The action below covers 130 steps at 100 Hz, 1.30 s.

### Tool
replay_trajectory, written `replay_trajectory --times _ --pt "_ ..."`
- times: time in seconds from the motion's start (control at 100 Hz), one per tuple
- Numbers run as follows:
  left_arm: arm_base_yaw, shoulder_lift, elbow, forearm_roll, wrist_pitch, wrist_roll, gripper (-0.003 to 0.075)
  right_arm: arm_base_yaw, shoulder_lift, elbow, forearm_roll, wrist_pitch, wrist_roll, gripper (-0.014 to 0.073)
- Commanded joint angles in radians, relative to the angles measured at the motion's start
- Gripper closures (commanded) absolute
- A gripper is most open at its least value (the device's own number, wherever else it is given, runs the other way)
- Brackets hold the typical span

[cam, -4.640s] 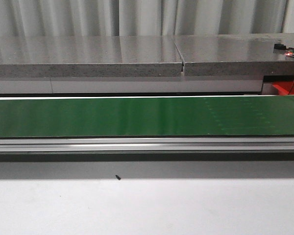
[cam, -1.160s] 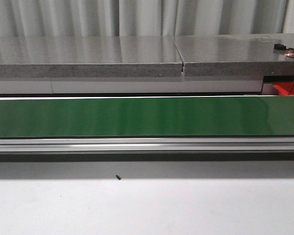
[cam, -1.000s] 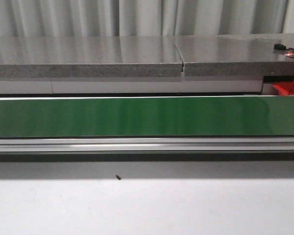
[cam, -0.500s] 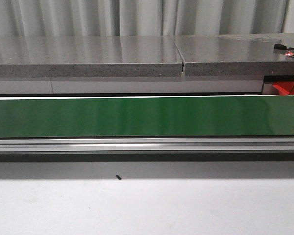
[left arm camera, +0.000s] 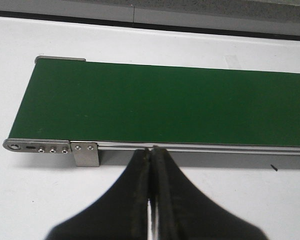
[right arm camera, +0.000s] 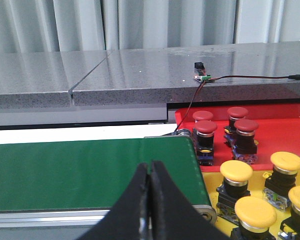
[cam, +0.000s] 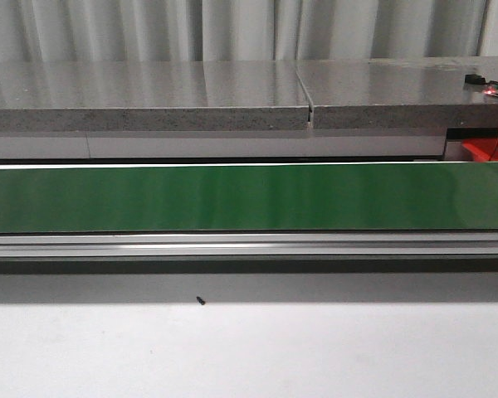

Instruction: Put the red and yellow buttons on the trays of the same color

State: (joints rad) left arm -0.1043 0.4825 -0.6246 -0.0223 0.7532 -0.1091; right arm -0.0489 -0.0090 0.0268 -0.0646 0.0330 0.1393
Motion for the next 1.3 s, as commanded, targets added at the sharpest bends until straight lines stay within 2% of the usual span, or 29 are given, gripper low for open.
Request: replay_trajectory --times 0.0,0.63,0.75,0.94,1.29 --pt "-0.008 0.005 -0.026 -0.005 -0.066 -0.007 0.0739 0.0 -0.022 -0.014 -0.011 -0.088 -0.002 0.0657" --pt "-0.008 0.004 -0.004 0.002 -0.096 -0.007 0.0739 0.0 -0.022 -0.014 -0.011 -0.088 -0.002 0.0657" --pt "-0.008 -0.019 0.046 0.059 -0.245 -0.007 0.0739 0.0 -0.022 -0.014 -0.011 -0.088 -0.002 0.0657" --pt "0.033 -0.083 0.201 0.075 -0.595 -0.006 0.0739 0.0 -0.022 -0.014 -0.011 -0.088 -0.002 0.0657" --pt "0.126 -0.263 0.41 0.073 -0.7 -0.006 0.0739 0.0 -0.022 -0.014 -0.011 -0.087 -0.002 0.066"
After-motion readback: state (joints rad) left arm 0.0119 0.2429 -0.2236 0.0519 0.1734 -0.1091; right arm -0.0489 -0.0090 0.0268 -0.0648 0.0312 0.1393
